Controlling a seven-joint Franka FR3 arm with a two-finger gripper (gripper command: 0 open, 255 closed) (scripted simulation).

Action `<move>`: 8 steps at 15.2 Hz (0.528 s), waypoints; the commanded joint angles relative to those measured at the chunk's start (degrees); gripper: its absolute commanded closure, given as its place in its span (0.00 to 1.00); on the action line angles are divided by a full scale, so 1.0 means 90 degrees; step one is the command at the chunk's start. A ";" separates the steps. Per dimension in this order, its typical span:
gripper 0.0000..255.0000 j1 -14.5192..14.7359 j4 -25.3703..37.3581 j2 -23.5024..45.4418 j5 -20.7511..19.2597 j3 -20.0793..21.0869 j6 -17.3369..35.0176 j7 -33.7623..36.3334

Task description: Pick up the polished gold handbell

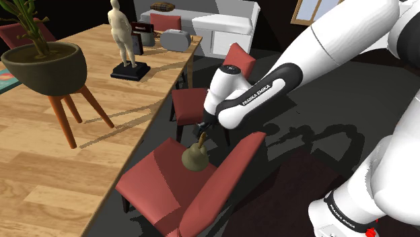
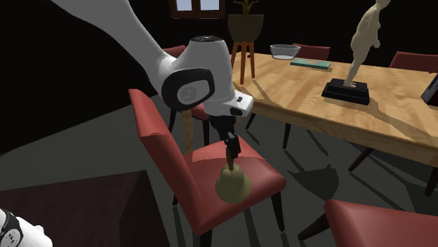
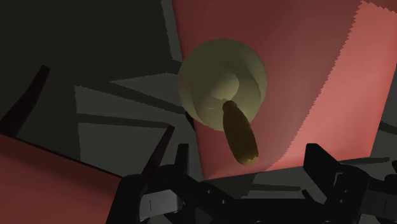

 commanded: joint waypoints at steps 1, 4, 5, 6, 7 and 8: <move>0.00 0.0028 0.0013 0.0176 -0.0051 -0.0023 0.0166 0.0045; 0.00 0.0045 0.0012 0.0298 -0.0083 -0.0045 0.0288 0.0065; 1.00 0.0045 0.0020 0.0311 -0.0085 -0.0047 0.0293 0.0065; 1.00 0.0044 0.0033 0.0324 -0.0087 -0.0048 0.0293 0.0064; 1.00 0.0044 0.0031 0.0322 -0.0086 -0.0048 0.0293 0.0064; 1.00 0.0044 0.0031 0.0322 -0.0086 -0.0048 0.0293 0.0065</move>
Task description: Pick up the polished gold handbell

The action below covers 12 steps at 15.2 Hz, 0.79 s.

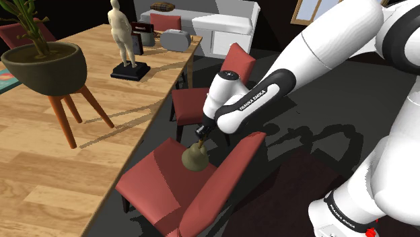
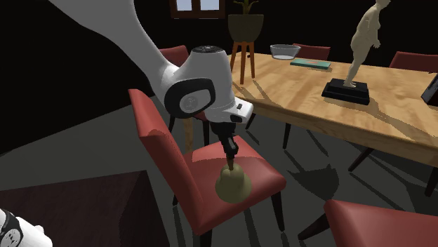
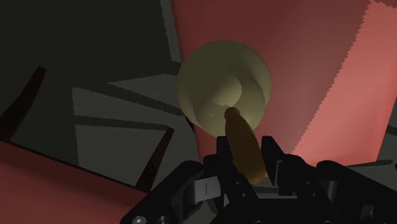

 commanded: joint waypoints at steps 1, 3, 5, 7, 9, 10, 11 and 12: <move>1.00 0.0000 -0.0001 0.0004 0.0000 0.0000 0.0001 0.0001; 1.00 -0.0001 0.0000 0.0004 0.0000 0.0000 0.0001 -0.0001; 1.00 -0.0002 0.0000 0.0004 0.0001 0.0000 0.0001 -0.0003; 1.00 -0.0009 -0.0021 -0.0097 0.0023 0.0016 -0.0079 -0.0011; 1.00 -0.0029 -0.0016 -0.0250 0.0063 0.0041 -0.0235 -0.0037; 1.00 -0.0037 -0.0012 -0.0325 0.0084 0.0053 -0.0314 -0.0050; 1.00 -0.0045 -0.0006 -0.0399 0.0103 0.0063 -0.0393 -0.0062; 1.00 -0.0052 0.0001 -0.0473 0.0123 0.0073 -0.0473 -0.0075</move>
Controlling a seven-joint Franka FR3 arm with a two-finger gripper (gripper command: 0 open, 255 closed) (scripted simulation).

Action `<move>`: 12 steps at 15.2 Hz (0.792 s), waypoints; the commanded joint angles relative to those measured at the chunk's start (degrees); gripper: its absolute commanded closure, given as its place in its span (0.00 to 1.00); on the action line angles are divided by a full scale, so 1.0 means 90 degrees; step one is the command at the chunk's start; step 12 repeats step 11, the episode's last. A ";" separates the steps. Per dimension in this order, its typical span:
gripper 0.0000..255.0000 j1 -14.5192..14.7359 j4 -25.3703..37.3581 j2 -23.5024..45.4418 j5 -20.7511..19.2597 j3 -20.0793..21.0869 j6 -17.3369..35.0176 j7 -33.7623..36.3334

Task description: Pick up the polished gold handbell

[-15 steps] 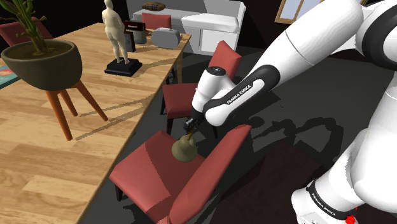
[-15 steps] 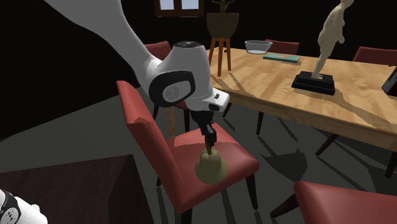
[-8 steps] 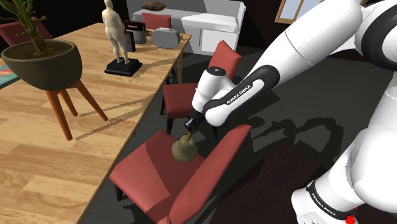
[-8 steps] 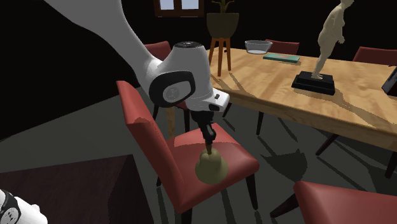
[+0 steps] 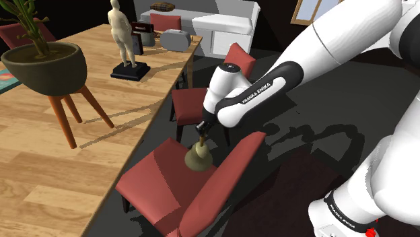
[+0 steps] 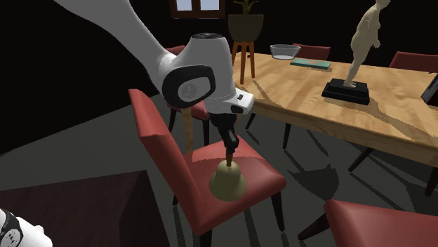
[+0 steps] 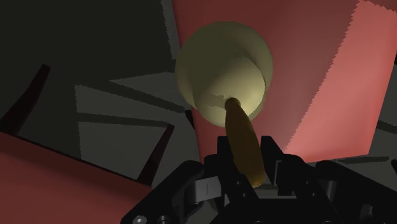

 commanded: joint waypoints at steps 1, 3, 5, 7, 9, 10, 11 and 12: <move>1.00 -0.0014 -0.0018 -0.0181 0.0046 0.0024 -0.0156 -0.0024; 1.00 -0.0025 0.0003 -0.0323 0.0083 0.0039 -0.0318 -0.0047; 1.00 -0.0033 0.0030 -0.0460 0.0118 0.0051 -0.0481 -0.0069; 1.00 -0.0040 0.0063 -0.0593 0.0151 0.0060 -0.0645 -0.0089; 1.00 -0.0046 0.0101 -0.0722 0.0181 0.0067 -0.0811 -0.0107; 1.00 -0.0047 0.0104 -0.0732 0.0184 0.0068 -0.0823 -0.0109; 1.00 -0.0047 0.0104 -0.0731 0.0184 0.0068 -0.0823 -0.0109; 1.00 -0.0047 0.0104 -0.0731 0.0184 0.0068 -0.0823 -0.0109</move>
